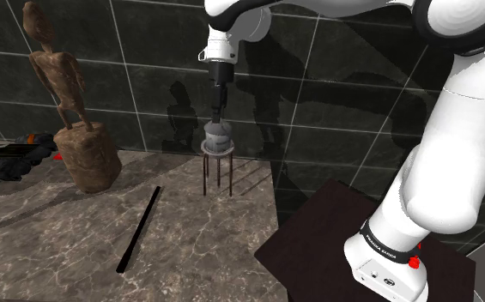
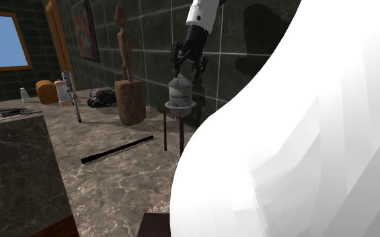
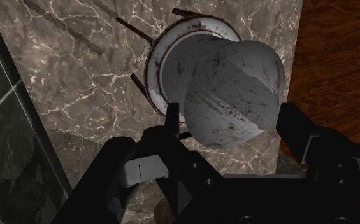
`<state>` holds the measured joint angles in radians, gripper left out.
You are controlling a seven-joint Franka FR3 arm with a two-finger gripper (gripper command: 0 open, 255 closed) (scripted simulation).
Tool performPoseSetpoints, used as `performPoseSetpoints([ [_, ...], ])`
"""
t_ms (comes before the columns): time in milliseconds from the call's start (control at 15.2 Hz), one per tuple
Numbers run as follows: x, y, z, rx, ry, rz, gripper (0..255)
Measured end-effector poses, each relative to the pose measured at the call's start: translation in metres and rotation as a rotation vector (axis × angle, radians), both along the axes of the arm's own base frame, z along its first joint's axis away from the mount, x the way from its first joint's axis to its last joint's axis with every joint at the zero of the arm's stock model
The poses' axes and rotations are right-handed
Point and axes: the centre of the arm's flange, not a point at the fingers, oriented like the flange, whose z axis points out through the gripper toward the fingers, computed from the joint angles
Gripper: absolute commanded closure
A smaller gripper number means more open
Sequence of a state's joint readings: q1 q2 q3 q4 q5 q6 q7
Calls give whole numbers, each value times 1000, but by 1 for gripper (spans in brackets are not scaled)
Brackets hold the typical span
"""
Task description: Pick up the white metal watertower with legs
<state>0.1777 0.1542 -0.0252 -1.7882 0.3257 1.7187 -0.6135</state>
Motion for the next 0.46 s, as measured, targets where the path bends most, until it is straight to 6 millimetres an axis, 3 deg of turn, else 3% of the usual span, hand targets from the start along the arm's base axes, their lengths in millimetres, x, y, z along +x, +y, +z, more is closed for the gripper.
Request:
performPoseSetpoints([
  [462,0,-1,36,0,0,0,255],
])
